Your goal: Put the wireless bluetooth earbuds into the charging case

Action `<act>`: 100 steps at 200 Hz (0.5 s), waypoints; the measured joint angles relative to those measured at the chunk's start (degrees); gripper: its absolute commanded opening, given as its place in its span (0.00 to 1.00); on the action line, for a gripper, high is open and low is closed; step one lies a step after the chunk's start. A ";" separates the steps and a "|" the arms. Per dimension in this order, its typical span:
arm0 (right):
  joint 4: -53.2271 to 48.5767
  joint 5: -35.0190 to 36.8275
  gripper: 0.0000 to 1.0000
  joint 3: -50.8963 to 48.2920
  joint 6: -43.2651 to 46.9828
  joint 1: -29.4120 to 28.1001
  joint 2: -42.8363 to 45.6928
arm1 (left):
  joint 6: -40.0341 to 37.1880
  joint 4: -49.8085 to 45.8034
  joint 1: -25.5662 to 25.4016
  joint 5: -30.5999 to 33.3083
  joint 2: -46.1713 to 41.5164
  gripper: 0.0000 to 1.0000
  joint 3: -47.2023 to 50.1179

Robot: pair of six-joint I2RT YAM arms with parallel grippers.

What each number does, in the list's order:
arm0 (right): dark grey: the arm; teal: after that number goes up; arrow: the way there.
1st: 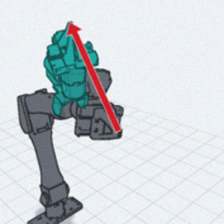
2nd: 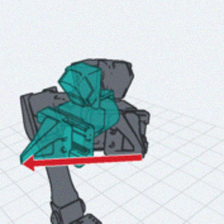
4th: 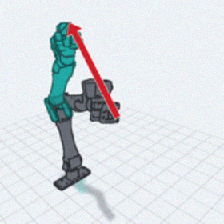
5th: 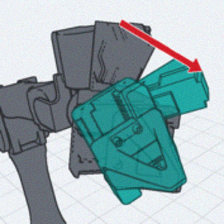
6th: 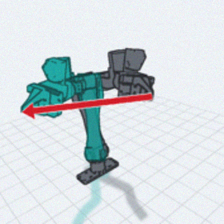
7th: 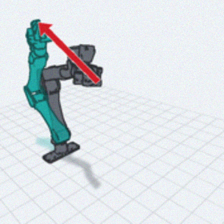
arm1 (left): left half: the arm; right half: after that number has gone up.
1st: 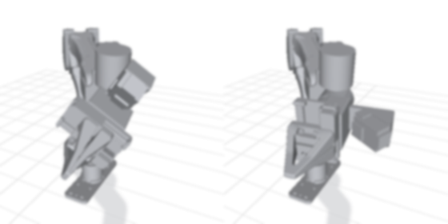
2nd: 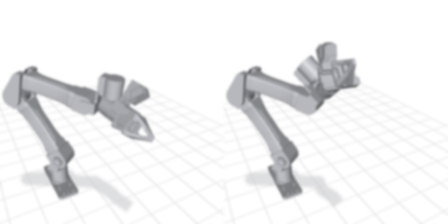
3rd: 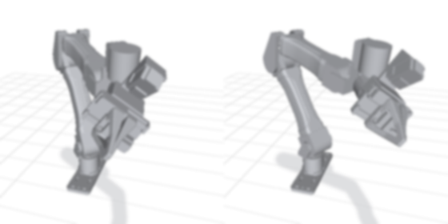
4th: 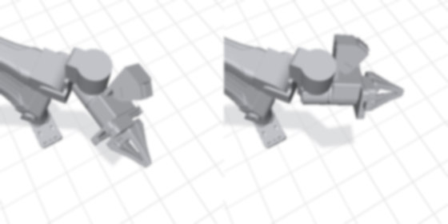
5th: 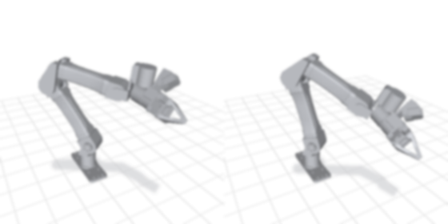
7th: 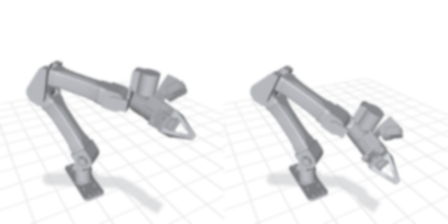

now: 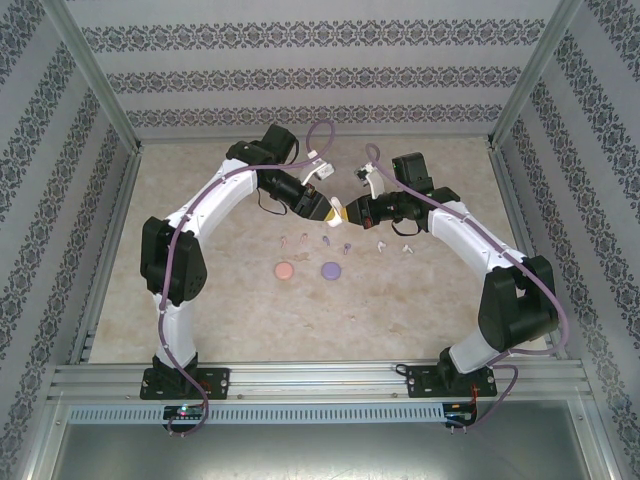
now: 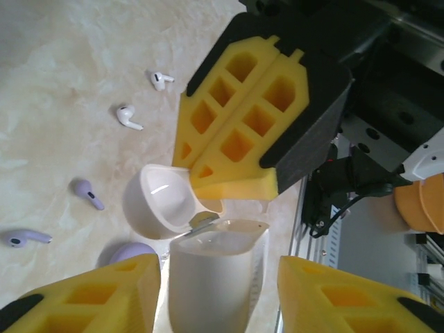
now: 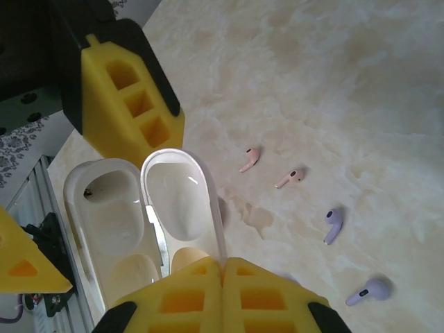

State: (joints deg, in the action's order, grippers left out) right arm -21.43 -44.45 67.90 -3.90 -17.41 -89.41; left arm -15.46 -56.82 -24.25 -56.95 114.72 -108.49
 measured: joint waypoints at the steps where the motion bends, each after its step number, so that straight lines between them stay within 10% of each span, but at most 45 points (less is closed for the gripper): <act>1: -0.02 0.00 0.00 0.02 0.02 0.00 0.00 | 0.00 -0.02 0.00 -0.04 0.02 0.46 -0.02; 100: -1.18 -0.15 0.00 1.20 1.16 -0.02 0.00 | -1.09 -1.51 0.00 -3.08 1.64 0.38 -0.52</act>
State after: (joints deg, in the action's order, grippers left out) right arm -22.61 -44.60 69.10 -2.74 -17.43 -89.41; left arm -16.56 -58.33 -24.25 -60.03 116.36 -109.01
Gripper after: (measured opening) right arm 0.050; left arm 0.401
